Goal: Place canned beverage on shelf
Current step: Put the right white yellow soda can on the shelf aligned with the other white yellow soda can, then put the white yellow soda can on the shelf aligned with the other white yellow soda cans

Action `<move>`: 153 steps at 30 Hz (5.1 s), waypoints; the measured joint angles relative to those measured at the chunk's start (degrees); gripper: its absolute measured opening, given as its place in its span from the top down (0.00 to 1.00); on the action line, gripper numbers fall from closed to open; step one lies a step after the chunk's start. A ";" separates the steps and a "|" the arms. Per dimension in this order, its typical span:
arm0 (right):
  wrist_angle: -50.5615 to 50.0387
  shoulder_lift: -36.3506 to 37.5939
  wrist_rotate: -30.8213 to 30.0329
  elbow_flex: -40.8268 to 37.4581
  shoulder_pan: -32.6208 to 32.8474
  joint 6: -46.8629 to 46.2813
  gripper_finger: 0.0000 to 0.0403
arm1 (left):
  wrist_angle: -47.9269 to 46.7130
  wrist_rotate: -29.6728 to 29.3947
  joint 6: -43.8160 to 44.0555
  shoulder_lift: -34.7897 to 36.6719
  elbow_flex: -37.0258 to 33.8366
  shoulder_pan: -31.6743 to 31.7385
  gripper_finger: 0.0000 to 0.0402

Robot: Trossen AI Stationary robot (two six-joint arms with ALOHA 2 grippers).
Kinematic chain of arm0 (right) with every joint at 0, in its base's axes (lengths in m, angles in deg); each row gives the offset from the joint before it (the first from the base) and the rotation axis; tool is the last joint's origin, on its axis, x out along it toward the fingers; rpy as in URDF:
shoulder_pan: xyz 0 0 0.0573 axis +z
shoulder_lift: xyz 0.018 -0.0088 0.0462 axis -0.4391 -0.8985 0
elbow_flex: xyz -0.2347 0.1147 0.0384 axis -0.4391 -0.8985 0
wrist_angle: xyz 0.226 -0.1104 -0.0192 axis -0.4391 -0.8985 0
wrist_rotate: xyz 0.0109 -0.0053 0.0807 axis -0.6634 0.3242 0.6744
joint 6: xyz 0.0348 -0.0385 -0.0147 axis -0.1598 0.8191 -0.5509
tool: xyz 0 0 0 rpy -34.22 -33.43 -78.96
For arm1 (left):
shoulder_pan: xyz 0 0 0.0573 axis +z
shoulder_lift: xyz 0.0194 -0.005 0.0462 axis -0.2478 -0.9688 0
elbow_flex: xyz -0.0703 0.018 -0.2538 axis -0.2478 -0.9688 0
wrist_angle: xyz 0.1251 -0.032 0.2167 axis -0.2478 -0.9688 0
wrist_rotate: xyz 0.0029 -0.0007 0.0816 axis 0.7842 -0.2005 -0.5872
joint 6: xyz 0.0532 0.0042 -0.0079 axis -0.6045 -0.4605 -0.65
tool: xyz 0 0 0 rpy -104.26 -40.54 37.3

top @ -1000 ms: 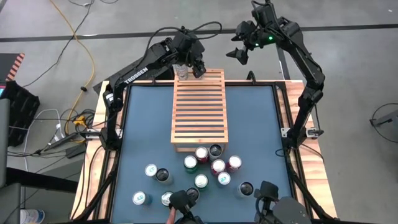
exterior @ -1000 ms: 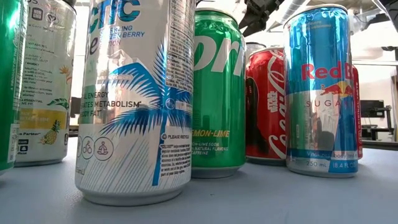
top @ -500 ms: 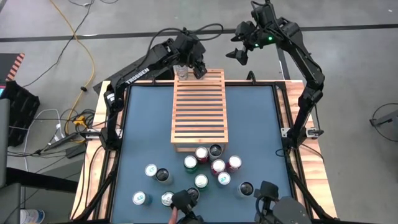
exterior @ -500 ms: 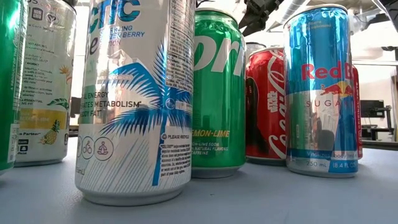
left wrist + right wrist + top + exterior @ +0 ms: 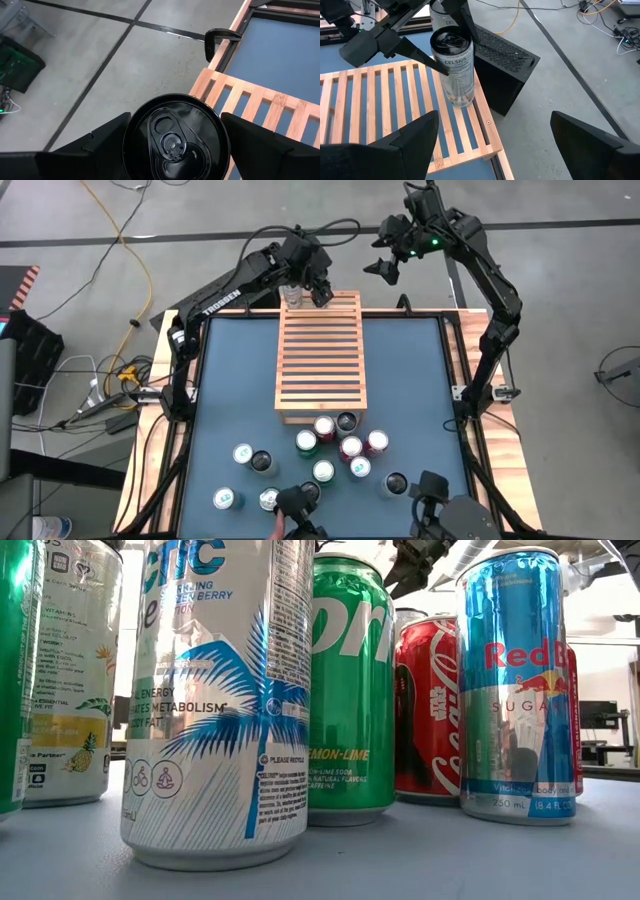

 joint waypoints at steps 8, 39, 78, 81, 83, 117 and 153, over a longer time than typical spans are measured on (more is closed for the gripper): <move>-0.40 0.02 0.02 0.00 -0.01 0.02 0.09 | 0.15 -1.25 0.04 0.00 0.00 -0.04 0.24; -0.80 0.02 0.07 0.00 0.00 1.01 0.09 | 0.66 1.09 -1.64 0.44 0.02 -0.31 0.24; -2.10 0.02 0.04 0.00 -0.01 1.02 0.09 | 4.67 1.93 2.63 1.60 3.08 -0.50 0.24; -1.99 0.02 0.04 0.00 -0.01 1.24 0.09 | 4.81 2.38 3.68 2.47 3.15 -0.91 0.24; -1.89 0.02 0.23 0.00 -0.01 1.47 0.09 | 4.97 3.00 5.21 3.21 3.15 -1.07 0.24; 14.36 -10.48 11.78 0.02 6.34 3.93 0.09 | 3.27 14.42 14.94 20.72 3.15 -1.14 0.24; 18.75 -10.84 11.97 0.00 6.05 0.75 0.09 | -2.05 11.47 18.24 21.03 3.15 -1.13 0.24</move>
